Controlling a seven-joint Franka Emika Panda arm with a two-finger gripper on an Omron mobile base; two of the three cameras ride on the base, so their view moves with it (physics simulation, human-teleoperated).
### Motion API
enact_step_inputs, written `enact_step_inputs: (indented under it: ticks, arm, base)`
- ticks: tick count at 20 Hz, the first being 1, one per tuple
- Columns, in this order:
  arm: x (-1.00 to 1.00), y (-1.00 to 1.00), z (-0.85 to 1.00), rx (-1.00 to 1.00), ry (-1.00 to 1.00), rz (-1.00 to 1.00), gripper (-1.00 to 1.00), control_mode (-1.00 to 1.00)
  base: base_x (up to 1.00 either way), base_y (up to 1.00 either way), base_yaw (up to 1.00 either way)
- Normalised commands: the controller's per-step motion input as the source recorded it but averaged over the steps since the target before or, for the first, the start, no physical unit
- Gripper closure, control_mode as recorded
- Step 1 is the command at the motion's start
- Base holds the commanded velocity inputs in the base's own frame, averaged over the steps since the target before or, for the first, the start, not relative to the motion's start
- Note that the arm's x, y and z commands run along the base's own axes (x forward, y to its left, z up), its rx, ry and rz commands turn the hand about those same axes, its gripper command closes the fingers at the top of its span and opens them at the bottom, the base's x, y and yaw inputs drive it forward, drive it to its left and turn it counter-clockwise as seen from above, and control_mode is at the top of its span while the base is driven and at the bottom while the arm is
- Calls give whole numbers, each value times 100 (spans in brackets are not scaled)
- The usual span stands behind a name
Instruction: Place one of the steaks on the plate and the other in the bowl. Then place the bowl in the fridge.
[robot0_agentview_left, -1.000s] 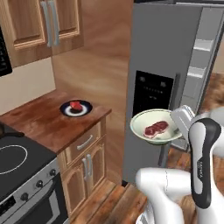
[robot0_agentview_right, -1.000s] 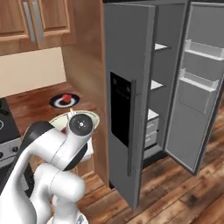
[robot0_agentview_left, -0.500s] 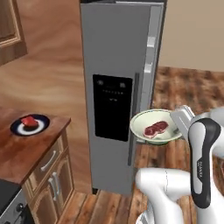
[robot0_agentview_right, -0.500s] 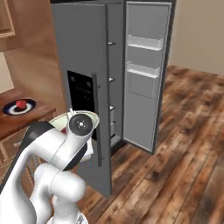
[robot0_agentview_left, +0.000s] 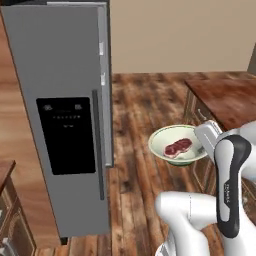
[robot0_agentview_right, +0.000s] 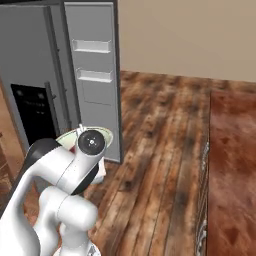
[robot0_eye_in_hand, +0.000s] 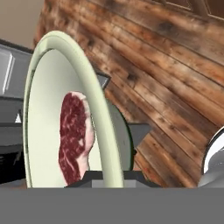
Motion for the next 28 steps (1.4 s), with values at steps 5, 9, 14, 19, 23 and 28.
enact_step_inputs:
  ticks: [5, 9, 14, 19, 23, 28]
  arm:
    - [0, 0, 0, 0, 0, 0, 100, 100]
    - [0, 0, 0, 0, 0, 0, 100, 100]
    - [0, 0, 0, 0, 0, 0, 100, 100]
    - [0, 0, 0, 0, 0, 0, 100, 100]
    - [0, 0, 0, 0, 0, 0, 100, 100]
    - [0, 0, 0, 0, 0, 0, 100, 100]
  base:
    - [30, -59, -21]
    - [86, -21, 3]
    - [82, -1, 9]
    - [69, -16, 21]
    - [54, -14, 35]
    - [58, -41, 43]
